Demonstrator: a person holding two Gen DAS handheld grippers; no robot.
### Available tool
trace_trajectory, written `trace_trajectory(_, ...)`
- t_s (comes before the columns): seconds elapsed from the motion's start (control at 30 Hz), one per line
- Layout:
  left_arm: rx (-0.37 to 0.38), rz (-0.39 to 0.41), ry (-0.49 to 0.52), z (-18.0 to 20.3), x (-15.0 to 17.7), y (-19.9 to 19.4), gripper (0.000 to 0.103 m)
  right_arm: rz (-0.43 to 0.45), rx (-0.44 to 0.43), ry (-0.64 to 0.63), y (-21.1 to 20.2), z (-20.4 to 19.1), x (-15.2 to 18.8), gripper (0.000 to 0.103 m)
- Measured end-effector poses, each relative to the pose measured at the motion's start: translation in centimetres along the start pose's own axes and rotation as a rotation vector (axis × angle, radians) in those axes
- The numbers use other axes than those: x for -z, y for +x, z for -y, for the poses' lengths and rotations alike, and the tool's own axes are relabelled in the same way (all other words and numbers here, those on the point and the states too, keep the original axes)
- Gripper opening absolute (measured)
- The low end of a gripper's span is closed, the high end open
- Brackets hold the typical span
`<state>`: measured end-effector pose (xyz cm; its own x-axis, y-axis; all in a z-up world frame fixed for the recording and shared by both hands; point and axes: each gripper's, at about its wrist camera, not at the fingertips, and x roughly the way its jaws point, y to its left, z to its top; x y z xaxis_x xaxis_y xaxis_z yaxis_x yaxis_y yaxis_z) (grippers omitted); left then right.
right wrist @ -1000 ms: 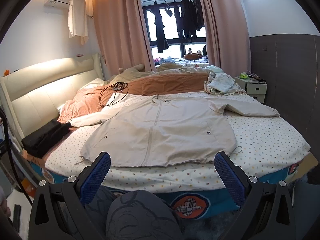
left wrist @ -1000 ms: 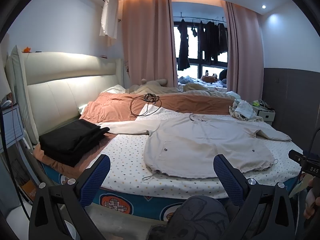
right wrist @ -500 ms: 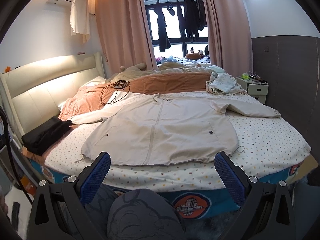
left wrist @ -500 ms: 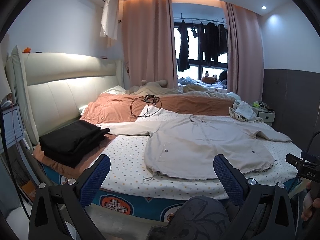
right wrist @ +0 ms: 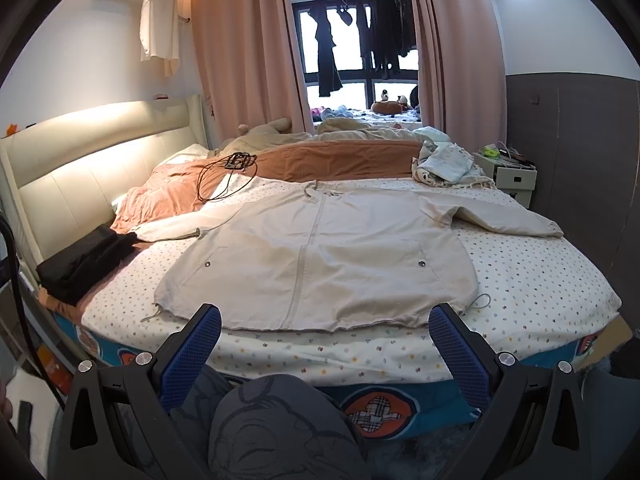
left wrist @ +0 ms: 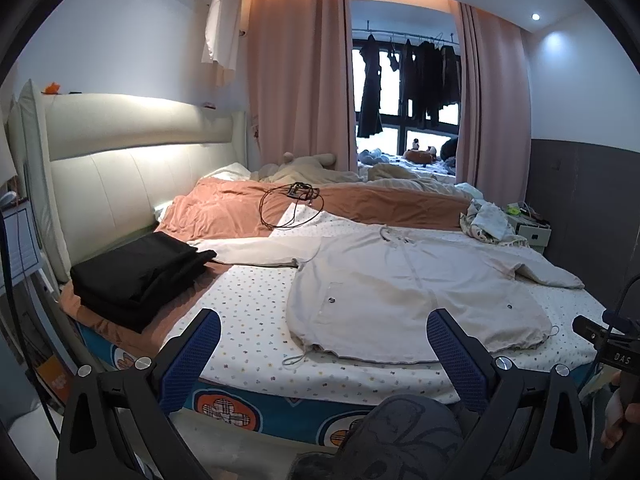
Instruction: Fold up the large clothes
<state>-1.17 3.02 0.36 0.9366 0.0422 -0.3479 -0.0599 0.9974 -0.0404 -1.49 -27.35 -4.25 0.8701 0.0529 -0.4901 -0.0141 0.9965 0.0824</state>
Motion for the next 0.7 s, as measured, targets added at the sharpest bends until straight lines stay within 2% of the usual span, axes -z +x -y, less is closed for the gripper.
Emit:
trace_trajectory(0.4, -0.019, -0.023, -0.029, -0.9, -1.8, 4.2, 0.103, -0.028, -0.021, -0.010, 4.3, -1.0, -2.6, 0.103)
trace_trajectory(0.7, -0.059, -0.030, -0.053, -2.3, -4.8, 9.6, 0.103, -0.037, -0.066, -0.031, 10.3, -3.3, -6.4, 0.103)
